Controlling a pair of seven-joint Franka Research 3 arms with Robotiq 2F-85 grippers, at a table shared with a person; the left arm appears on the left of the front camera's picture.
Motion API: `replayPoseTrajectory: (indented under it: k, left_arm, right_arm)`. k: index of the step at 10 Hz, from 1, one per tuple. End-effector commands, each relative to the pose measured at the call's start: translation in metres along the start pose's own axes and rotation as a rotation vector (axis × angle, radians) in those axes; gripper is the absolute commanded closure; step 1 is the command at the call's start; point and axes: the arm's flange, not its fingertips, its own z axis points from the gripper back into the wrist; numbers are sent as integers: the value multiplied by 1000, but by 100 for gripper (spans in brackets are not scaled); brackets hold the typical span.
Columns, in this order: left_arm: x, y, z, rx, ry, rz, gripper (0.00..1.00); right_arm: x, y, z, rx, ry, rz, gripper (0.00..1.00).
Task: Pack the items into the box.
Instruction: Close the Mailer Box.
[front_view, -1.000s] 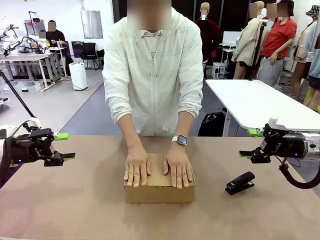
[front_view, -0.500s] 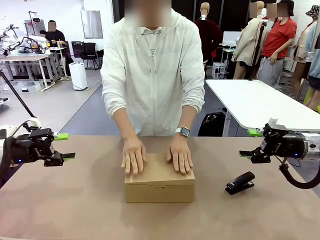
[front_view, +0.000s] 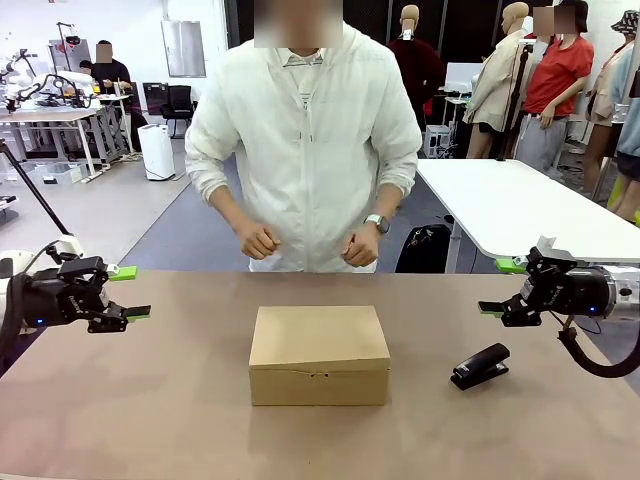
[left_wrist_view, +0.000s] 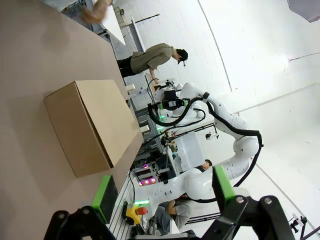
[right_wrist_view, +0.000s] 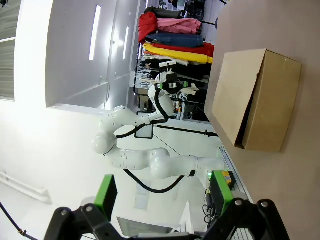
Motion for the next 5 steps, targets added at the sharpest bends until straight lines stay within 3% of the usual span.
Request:
replayPoseTrajectory:
  k: [1,5]
  left_arm:
    - [0,-1,1,-7,-2,-17,0]
    - [0,-1,1,-7,-2,-17,0]
  right_arm:
    - [1,4,-1,5,7,17,0]
    - [1,4,-1,5,7,17,0]
